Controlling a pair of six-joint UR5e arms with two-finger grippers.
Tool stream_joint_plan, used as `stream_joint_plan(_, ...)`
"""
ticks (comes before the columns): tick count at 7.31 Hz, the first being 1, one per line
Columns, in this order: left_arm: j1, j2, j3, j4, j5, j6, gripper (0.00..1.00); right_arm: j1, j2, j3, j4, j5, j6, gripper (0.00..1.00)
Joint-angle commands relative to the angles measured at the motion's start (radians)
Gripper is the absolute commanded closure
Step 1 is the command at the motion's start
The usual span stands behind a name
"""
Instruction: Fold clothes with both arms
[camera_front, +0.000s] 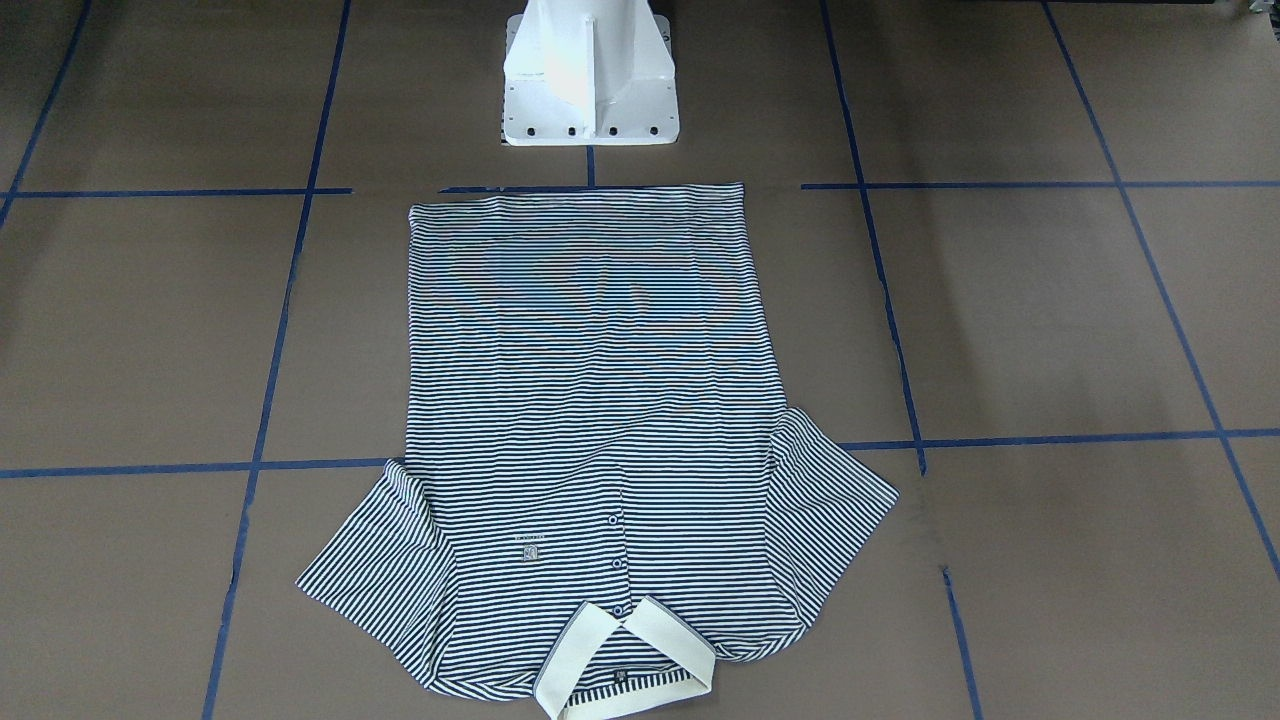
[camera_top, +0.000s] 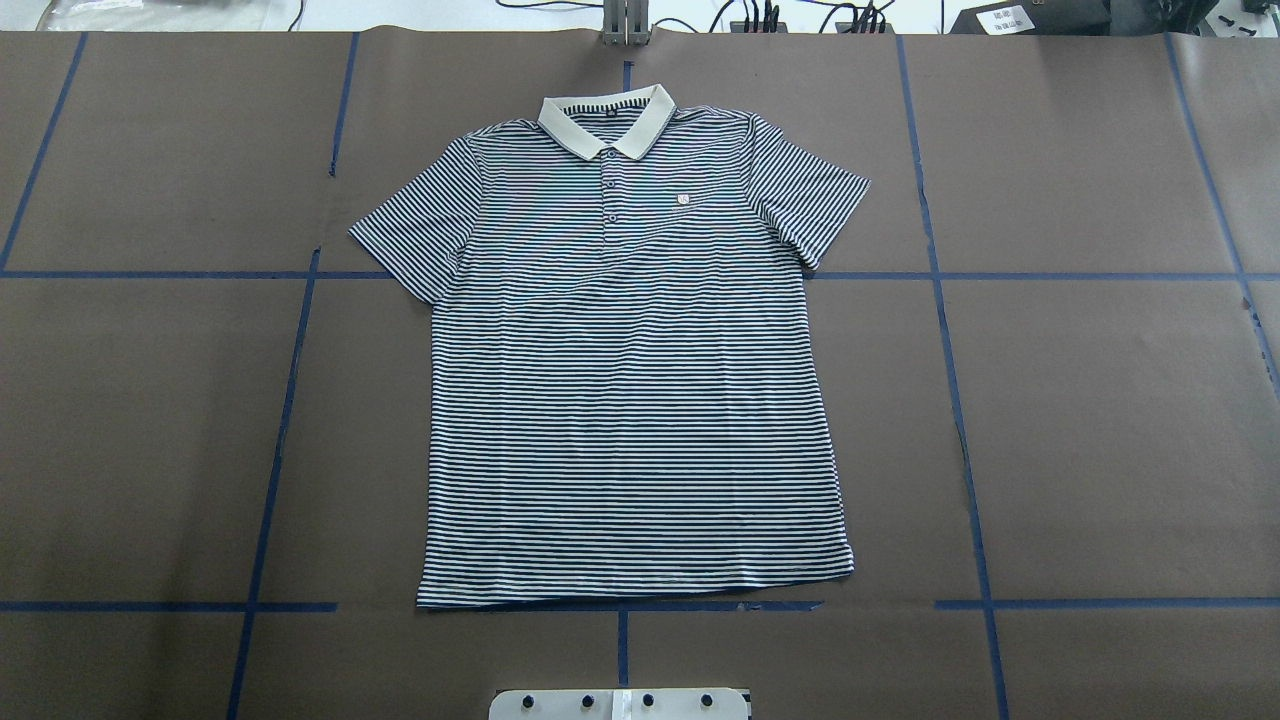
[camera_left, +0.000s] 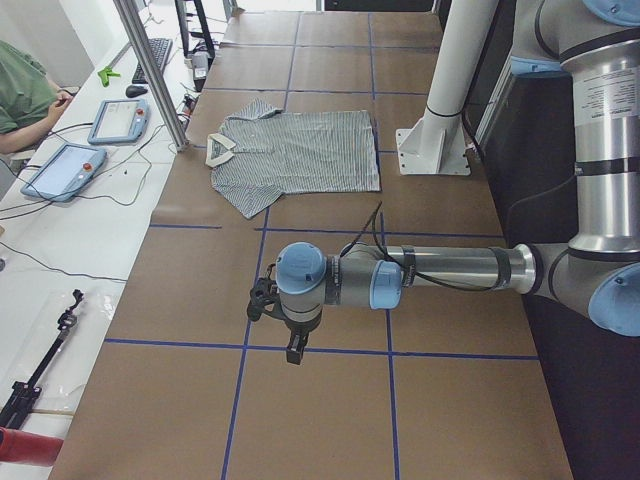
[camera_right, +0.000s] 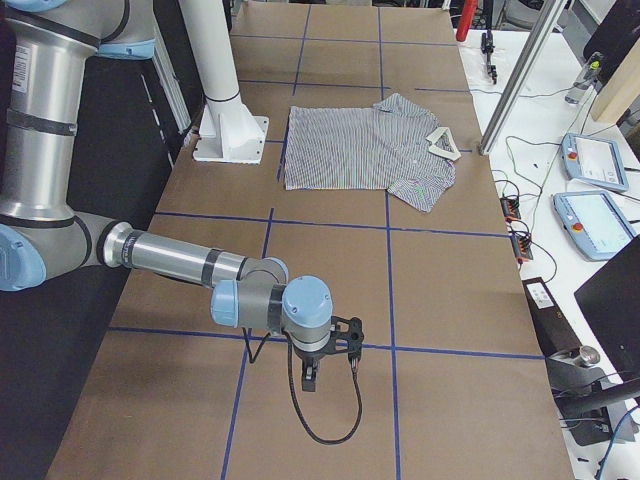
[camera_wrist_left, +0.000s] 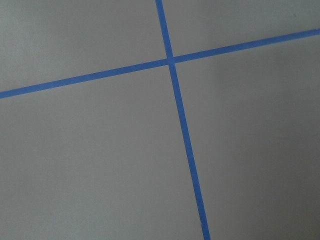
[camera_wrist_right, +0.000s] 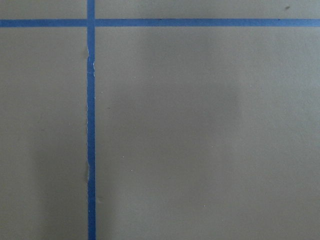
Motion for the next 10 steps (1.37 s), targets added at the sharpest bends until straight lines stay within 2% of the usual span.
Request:
stream_joint_plan(1,0.051,-0.005,-0.001,-0.002,0.001,0.002,0.00,0.000,0.000,0.001,0.001,0.000,0.002,0.00)
stream_joint_plan(4,0.087,-0.012,-0.007,-0.003,0.003,0.000,0.00,-0.002,0.012,0.018,0.002,0.000,0.003,0.00)
stream_joint_plan(5,0.088,-0.020,-0.022,-0.006,0.003,-0.002,0.00,-0.006,0.024,0.050,0.034,0.002,0.009,0.00)
stream_joint_plan(6,0.088,-0.040,-0.017,-0.044,0.001,-0.003,0.00,-0.021,0.035,0.060,0.170,-0.006,0.012,0.00)
stream_joint_plan(7,0.088,-0.061,-0.012,-0.152,0.003,-0.005,0.00,-0.026,0.063,0.039,0.318,-0.014,0.014,0.00)
stream_joint_plan(8,0.088,-0.122,0.011,-0.269,0.009,-0.008,0.00,-0.026,0.113,-0.016,0.382,-0.003,0.020,0.00)
stream_joint_plan(9,0.088,-0.183,0.045,-0.378,0.008,-0.009,0.00,-0.026,0.138,-0.056,0.389,0.001,0.021,0.00)
stream_joint_plan(10,0.088,-0.224,0.110,-0.508,0.003,-0.009,0.00,-0.025,0.140,-0.077,0.433,0.011,0.025,0.00)
